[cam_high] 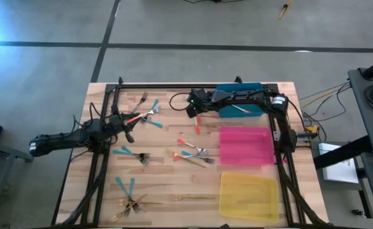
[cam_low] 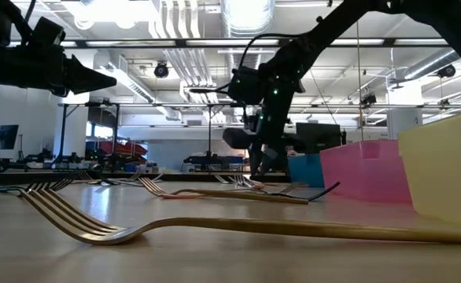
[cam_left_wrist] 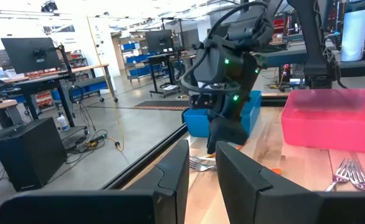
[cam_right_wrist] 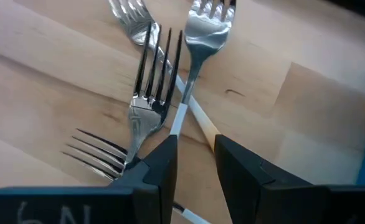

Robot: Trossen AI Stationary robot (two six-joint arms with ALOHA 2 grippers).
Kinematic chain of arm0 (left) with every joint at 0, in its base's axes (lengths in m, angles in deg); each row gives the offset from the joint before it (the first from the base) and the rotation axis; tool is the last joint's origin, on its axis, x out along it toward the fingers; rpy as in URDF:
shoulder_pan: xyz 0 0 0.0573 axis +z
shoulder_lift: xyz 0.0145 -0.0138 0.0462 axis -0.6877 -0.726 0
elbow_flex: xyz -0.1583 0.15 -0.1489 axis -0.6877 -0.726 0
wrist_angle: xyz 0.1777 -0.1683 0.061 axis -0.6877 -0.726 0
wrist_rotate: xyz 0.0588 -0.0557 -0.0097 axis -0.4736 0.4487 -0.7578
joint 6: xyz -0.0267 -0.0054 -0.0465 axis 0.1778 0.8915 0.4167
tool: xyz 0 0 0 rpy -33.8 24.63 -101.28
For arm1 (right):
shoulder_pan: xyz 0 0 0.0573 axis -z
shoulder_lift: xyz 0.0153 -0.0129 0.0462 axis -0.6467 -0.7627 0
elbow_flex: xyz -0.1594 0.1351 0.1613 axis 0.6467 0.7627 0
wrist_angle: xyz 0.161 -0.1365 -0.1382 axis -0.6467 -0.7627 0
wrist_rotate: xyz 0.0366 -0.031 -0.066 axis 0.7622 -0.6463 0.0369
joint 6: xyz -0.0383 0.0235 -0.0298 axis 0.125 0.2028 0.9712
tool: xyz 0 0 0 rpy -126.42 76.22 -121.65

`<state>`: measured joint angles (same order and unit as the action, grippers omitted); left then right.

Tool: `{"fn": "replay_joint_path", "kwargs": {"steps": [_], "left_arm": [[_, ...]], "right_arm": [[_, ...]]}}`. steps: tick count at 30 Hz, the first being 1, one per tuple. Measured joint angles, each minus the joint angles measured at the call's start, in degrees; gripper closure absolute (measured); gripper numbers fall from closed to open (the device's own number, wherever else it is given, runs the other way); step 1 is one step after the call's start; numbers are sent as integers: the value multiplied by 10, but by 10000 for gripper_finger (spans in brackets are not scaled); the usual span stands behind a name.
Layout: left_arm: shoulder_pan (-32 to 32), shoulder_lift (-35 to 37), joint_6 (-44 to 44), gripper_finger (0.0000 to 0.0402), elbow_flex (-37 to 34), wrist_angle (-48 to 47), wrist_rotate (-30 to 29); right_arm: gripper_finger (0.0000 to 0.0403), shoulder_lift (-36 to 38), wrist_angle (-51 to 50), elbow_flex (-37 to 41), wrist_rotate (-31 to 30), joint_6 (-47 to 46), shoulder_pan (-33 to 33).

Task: Sort silverware by color (type)
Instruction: Put the orange fork into the blue bin

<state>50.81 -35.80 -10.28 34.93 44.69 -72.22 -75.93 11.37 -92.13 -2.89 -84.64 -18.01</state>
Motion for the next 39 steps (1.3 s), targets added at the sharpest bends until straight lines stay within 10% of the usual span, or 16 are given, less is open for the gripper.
{"fn": "replay_joint_path", "kwargs": {"steps": [39], "left_arm": [[0,0,0,337,0,0,0]], "right_arm": [[308,-2,24,0,-1,-19,-25]]}}
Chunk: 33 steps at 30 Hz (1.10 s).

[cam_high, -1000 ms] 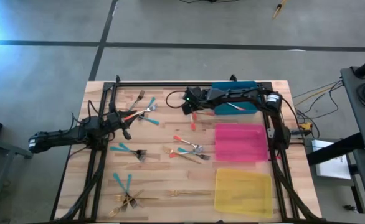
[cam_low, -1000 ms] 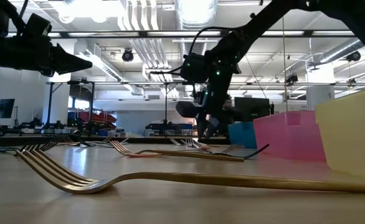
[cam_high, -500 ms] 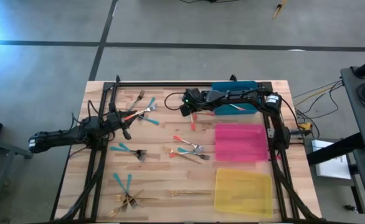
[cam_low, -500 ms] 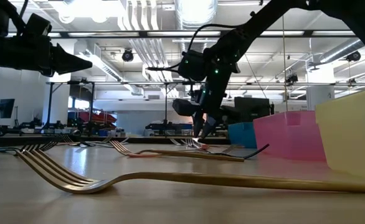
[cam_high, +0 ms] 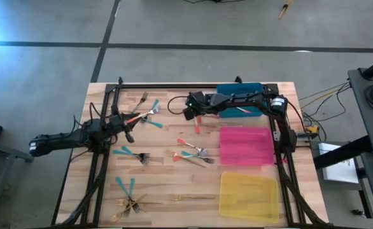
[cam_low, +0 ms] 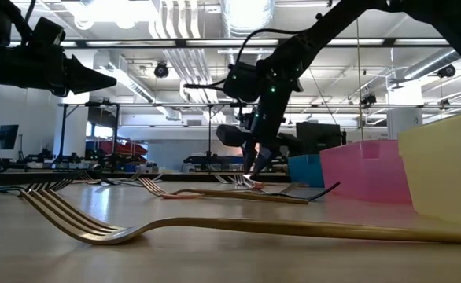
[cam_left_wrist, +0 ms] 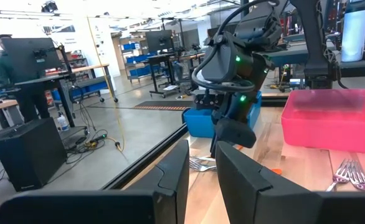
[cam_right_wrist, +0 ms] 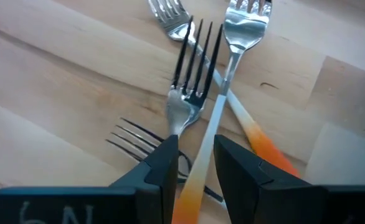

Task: Sort silverware by color (type)
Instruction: Put the orange fork into the blue bin

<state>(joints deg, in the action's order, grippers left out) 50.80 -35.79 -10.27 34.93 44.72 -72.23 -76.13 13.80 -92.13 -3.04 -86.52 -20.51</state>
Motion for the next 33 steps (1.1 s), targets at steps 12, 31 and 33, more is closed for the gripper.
{"fn": "replay_joint_path", "kwargs": {"steps": [12,31,33], "left_arm": [[0,0,0,337,0,0,0],[0,0,0,337,0,0,0],[0,0,0,337,0,0,0]], "right_arm": [[312,0,4,0,-29,0,-7],[295,-20,15,15,-29,2,-9],[296,-32,26,14,-34,2,-10]]}}
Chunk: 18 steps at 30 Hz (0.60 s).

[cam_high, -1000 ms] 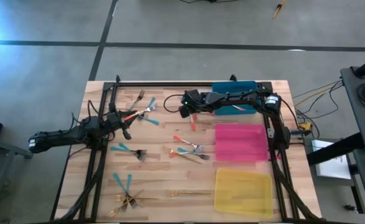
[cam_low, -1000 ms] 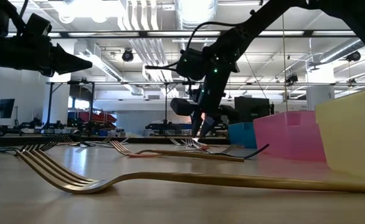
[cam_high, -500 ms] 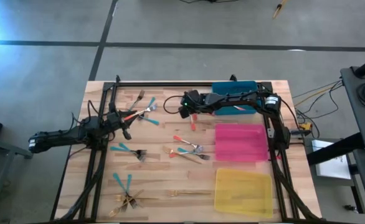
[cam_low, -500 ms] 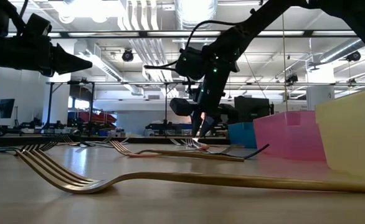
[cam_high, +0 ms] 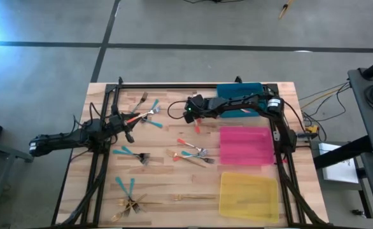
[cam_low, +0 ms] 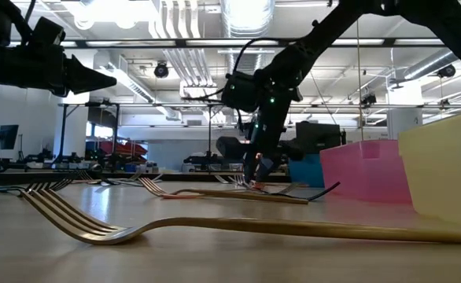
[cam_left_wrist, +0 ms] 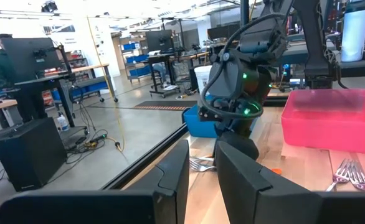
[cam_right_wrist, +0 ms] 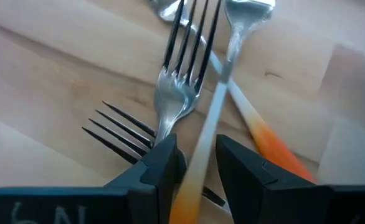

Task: Sort silverware by color (type)
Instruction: Put the orange fork into the blue bin

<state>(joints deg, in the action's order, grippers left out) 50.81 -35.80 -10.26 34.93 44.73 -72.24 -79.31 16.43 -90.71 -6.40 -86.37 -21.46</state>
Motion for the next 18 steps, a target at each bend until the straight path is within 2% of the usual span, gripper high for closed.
{"fn": "replay_joint_path", "kwargs": {"steps": [7,14,18], "left_arm": [[0,0,0,337,0,0,0],[0,0,0,337,0,0,0],[0,0,0,337,0,0,0]], "right_arm": [[310,-27,6,-17,-5,11,2],[377,-9,-7,-18,-6,40,2],[384,3,-14,-16,-5,46,2]]}}
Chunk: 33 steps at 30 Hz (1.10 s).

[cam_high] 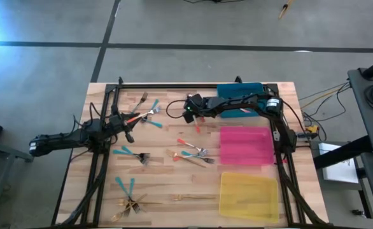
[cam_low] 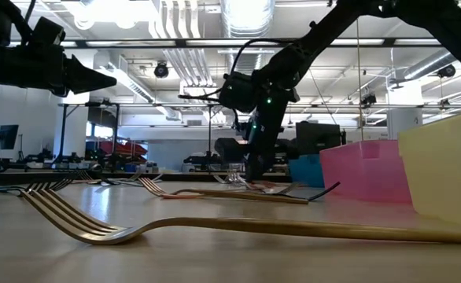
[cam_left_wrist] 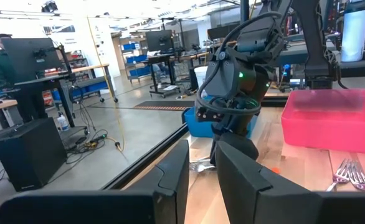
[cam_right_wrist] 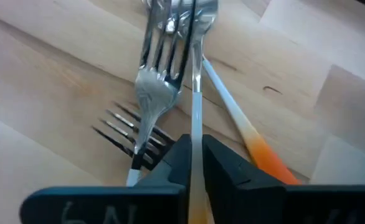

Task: Sort silverware by color (type)
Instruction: Put the orange fork into the blue bin

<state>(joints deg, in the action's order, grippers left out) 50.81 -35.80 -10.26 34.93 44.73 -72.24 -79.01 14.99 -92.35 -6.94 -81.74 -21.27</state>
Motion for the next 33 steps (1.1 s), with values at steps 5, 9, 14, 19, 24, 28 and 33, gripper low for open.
{"fn": "replay_joint_path", "kwargs": {"steps": [5,9,14,19,24,28,33], "left_arm": [[0,0,0,337,0,0,0],[0,0,0,337,0,0,0],[0,0,0,337,0,0,0],[0,0,0,337,0,0,0],[0,0,0,337,0,0,0],[0,0,0,337,0,0,0],[0,0,0,337,0,0,0]], "right_arm": [[394,21,-1,0,-1,9,0],[394,46,-9,0,-16,32,0],[394,104,-81,-1,-59,106,11],[394,177,-242,-1,-69,163,33],[394,235,-386,-1,-84,175,49],[394,260,-443,5,-85,173,58],[394,260,-465,20,-80,189,64]]}}
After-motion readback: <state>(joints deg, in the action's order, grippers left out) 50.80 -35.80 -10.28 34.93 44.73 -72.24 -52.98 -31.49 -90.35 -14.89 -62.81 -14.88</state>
